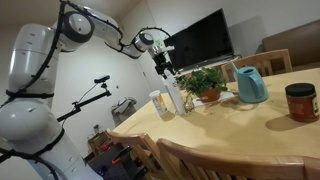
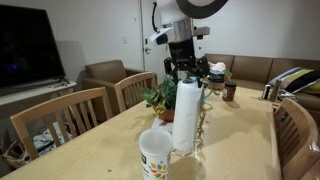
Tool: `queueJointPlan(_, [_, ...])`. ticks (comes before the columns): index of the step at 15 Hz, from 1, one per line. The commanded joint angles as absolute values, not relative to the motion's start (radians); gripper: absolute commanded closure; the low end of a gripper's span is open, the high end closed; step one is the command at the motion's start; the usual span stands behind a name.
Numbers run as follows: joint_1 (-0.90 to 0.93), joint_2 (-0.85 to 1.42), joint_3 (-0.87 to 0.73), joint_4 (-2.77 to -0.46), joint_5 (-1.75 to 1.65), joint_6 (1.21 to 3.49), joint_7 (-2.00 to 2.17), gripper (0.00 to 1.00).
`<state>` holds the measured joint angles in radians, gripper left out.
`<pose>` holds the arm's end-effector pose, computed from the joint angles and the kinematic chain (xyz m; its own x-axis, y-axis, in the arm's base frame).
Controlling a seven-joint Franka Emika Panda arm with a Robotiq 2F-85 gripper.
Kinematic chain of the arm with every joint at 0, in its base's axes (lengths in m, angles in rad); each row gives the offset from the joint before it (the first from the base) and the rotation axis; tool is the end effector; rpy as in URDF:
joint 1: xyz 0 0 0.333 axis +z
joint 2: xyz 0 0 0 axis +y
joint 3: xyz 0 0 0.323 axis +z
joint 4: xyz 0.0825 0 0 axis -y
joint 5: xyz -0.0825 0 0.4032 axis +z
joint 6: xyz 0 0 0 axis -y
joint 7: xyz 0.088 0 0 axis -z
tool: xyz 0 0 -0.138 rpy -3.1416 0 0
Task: Move the paper towel holder to the right, remove the lid from the white can on the left
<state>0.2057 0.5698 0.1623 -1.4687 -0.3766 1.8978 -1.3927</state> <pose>0.6826 0.2055 0.3108 -0.3119 0.9114 -0.2685 0.9501 0.2964 -0.0975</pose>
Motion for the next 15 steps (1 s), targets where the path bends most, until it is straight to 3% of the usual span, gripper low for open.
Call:
queueJointPlan(1, [0.213,0.6,0.157,-1.413,-0.391,1.852,-1.42,0.0])
queueJointPlan(7, [0.222,0.596,0.156,-1.412,-0.392,1.849,-1.401,0.0])
queueJointPlan(8, [0.22,0.598,0.158,-1.411,-0.391,1.855,-1.408,0.25])
queueJointPlan(9, [0.222,0.6,0.155,-1.409,-0.395,1.856,-1.405,0.26])
queueJointPlan(15, [0.214,0.603,0.156,-1.413,-0.386,1.864,-1.405,0.73])
